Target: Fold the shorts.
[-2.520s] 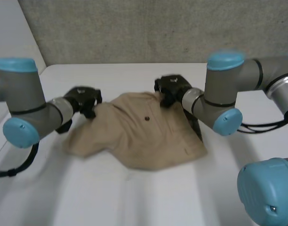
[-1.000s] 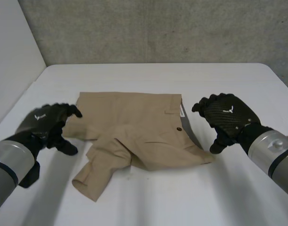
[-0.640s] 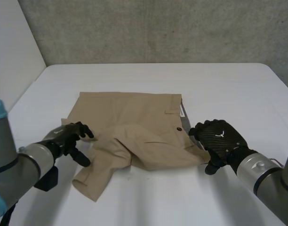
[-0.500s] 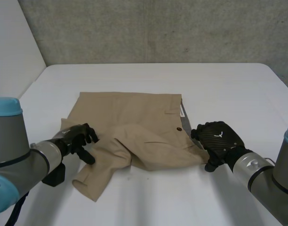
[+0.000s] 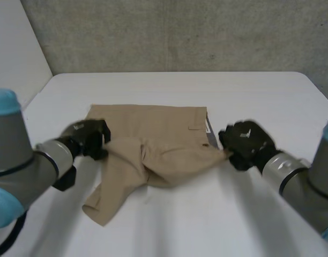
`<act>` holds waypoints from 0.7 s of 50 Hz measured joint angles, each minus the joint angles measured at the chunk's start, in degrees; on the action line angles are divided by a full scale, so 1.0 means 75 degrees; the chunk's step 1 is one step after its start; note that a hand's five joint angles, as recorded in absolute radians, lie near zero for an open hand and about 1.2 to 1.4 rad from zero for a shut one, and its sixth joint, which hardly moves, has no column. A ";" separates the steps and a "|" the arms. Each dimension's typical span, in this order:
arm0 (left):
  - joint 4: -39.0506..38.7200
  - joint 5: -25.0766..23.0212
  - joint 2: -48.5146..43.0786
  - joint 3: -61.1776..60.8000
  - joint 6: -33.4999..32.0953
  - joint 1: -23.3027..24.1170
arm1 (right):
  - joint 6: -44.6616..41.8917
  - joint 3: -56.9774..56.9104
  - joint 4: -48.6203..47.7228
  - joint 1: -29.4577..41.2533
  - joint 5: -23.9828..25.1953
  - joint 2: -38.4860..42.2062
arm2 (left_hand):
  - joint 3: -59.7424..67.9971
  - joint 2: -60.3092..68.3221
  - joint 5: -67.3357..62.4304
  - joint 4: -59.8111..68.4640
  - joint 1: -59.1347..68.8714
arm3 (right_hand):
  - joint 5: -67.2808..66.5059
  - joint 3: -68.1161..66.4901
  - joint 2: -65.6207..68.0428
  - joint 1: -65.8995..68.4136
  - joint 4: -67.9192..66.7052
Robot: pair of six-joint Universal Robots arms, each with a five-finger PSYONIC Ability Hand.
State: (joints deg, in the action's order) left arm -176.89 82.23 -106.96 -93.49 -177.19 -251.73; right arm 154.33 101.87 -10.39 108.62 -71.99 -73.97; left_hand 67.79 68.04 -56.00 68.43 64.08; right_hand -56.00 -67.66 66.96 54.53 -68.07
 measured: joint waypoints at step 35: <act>0.0564 0.0238 0.0850 0.1126 -0.3229 0.0271 | -0.1487 -0.3122 0.3754 -0.0411 -0.0299 -0.0059 | 0.0036 0.0018 0.0000 0.0034 0.0001 | -0.0048 0.0000 0.0000 -0.0005 -0.0002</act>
State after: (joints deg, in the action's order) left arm -172.66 84.01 -100.58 -85.04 -201.41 -249.70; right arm 143.18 78.46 17.76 105.54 -74.24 -74.41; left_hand 68.06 68.18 -56.00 68.69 64.08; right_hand -56.36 -67.66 66.96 54.48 -68.08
